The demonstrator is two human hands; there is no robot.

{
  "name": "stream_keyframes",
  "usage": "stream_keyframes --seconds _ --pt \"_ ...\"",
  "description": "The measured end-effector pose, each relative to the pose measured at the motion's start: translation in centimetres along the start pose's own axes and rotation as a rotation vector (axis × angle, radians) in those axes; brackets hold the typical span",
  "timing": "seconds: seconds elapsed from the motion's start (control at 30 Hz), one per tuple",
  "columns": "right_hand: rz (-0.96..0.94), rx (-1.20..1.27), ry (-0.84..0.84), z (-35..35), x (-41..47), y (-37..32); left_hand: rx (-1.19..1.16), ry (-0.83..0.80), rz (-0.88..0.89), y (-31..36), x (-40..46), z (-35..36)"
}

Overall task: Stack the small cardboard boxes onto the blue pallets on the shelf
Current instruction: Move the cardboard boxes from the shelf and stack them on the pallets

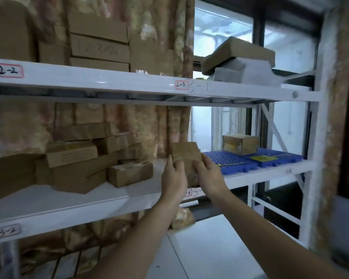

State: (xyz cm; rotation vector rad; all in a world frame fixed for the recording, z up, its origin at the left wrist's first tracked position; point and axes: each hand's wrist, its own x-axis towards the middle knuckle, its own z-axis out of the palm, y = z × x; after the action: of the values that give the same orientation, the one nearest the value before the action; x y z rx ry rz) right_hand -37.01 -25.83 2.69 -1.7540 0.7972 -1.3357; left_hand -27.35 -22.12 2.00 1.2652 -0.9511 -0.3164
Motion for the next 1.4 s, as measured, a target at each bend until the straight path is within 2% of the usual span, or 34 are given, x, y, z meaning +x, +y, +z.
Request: stream_keyframes --seconds 0.27,0.4,0.6,0.73,0.87,0.97,1.13,1.23,1.4 --pt "0.01 -0.019 0.013 -5.2 6.7 2.9 -0.03 -0.057 -0.024 -1.0 6.3 7.9" --pt "0.012 -0.024 0.014 -6.4 11.0 3.7 -0.084 0.013 -0.014 -1.3 10.2 11.0" --pt "0.064 0.013 0.007 -7.0 17.6 6.5 0.024 0.008 -0.023 -3.2 15.1 14.7" --pt "0.085 0.028 -0.028 -7.3 22.0 8.7 0.086 -0.091 -0.032 -4.0 18.4 16.0" --pt "0.1 0.004 -0.103 -8.1 26.7 10.5 0.196 -0.257 0.001 -4.7 21.4 16.6" --pt "0.13 0.014 -0.147 -8.3 30.3 11.7 0.361 -0.314 0.04 -5.0 23.5 17.0" --pt "0.164 -0.012 -0.261 -7.8 35.6 13.7 0.51 -0.286 0.1 -5.5 25.8 17.4" --pt "0.201 -0.023 -0.328 -7.3 37.4 14.7 0.744 -0.281 0.137 -5.8 26.6 17.5" --pt "0.247 -0.045 -0.356 -7.2 39.4 16.7 0.913 -0.307 0.102 -6.2 27.8 18.2"
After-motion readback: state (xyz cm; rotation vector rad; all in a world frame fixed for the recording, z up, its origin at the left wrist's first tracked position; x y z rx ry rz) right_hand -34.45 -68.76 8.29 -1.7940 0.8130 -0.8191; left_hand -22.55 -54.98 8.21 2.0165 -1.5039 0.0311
